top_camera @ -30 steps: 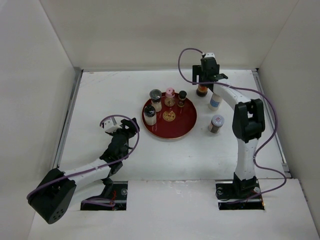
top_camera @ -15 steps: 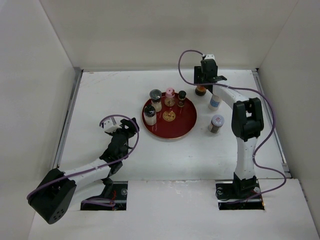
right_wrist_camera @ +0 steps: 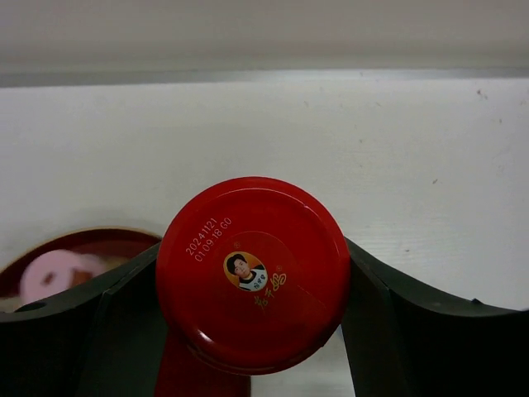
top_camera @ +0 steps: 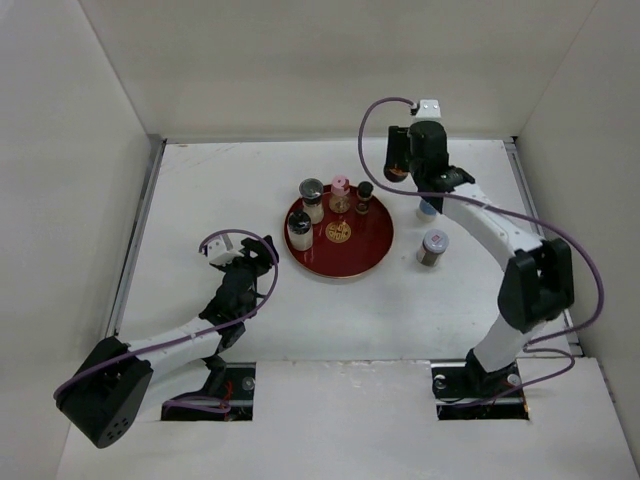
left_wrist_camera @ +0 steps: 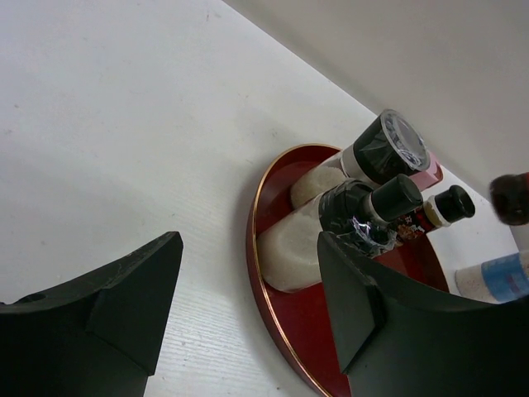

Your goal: Organize the condiment bottles

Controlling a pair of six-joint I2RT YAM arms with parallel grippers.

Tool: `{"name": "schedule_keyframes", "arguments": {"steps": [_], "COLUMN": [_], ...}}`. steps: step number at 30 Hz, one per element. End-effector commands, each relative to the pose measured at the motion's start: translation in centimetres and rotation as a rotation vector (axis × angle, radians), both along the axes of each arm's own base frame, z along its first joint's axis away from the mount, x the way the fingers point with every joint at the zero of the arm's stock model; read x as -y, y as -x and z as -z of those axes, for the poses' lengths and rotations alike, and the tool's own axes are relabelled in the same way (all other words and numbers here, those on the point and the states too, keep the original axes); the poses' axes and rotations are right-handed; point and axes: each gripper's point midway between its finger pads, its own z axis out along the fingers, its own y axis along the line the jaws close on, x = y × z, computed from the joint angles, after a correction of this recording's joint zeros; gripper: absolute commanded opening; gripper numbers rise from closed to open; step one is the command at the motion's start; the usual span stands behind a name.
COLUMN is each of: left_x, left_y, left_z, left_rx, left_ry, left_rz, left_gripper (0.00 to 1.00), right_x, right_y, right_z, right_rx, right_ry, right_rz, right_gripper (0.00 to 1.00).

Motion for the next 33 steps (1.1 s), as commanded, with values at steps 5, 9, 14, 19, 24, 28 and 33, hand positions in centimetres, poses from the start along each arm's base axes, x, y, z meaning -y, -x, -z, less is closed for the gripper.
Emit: {"name": "schedule_keyframes", "arguments": {"steps": [5,9,14,19,24,28,33], "left_x": [0.5,0.4,0.2,0.2,0.4,0.5,0.4], "left_y": [-0.3,-0.2,-0.2,-0.2,-0.2,-0.2,-0.2], "left_z": [-1.8,-1.9,-1.9,-1.7,-1.7,-1.8,-1.8], "left_rx": [0.056,0.061,0.061,0.056,0.053,0.058,0.058], "left_ry": [0.050,0.054,0.054,0.050,0.049,0.052,0.052], "left_rz": [0.011,0.011,0.006,0.006,0.011,0.015,0.014], "left_gripper": [0.65,0.65,0.65,0.65,0.66,0.66,0.66], "right_x": [-7.9,-12.7,-17.4,-19.8,-21.4,-21.9,-22.3], "right_y": [6.8,9.4,11.1,12.1,13.0,13.4,14.5], "right_z": [-10.4,-7.7,-3.8,-0.8,2.0,3.8,5.6], "right_rx": [0.291,0.247,0.184,0.140,0.129,0.124,0.109], "right_ry": [-0.160,-0.171,-0.169,-0.132,-0.112,-0.092,-0.083], "right_rz": [-0.166,-0.261,-0.341,-0.370,-0.358,-0.338,-0.335], "right_gripper": [0.49,0.50,0.50,0.50,0.50,0.50,0.54]}}
